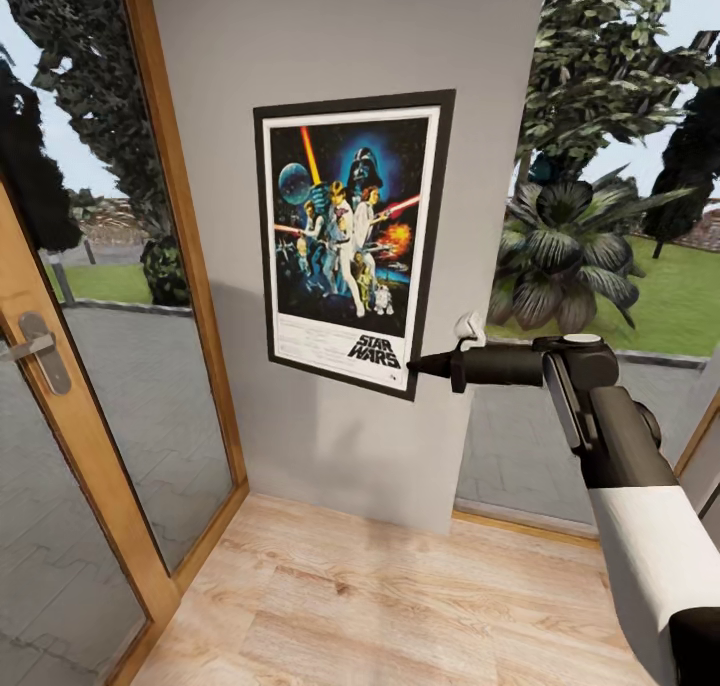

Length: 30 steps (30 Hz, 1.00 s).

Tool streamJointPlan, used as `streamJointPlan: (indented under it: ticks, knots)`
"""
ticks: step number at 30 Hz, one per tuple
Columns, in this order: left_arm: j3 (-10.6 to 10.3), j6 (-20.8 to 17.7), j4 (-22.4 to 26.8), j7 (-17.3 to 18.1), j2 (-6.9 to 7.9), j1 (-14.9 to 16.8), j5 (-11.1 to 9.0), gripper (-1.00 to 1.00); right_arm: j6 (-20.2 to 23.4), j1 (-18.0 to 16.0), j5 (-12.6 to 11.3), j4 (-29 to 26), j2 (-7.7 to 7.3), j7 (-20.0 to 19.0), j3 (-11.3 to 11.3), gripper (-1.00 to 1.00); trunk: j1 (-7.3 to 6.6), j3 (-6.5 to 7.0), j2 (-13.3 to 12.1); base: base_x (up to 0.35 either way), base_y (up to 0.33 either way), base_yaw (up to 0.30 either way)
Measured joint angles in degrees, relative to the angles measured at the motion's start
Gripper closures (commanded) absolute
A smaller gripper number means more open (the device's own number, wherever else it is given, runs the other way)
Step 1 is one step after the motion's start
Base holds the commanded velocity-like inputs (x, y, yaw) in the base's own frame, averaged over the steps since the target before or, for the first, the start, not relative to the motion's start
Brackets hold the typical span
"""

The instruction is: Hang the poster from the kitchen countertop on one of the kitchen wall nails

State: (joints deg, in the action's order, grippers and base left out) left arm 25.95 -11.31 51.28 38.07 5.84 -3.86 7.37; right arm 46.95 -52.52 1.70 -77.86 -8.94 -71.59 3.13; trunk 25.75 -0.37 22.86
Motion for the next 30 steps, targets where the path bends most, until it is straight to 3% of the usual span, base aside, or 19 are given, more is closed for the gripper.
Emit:
streamJointPlan:
  ticks: [16,30]
  knots:
    - [0.08,0.01,0.09,0.05,0.08,0.0,0.0,-1.0,2.33,-2.83,-0.03,1.15,0.0,0.01,-0.06,1.0,0.0,0.0,0.0,0.0,0.0,0.0]
    - [0.09,-0.03,0.09,3.25,0.64,0.0,0.2,-1.0,2.39,-3.46,-0.04,1.24,0.08,0.07,-0.03,1.0,0.0,0.0,0.0,0.0,0.0,0.0]
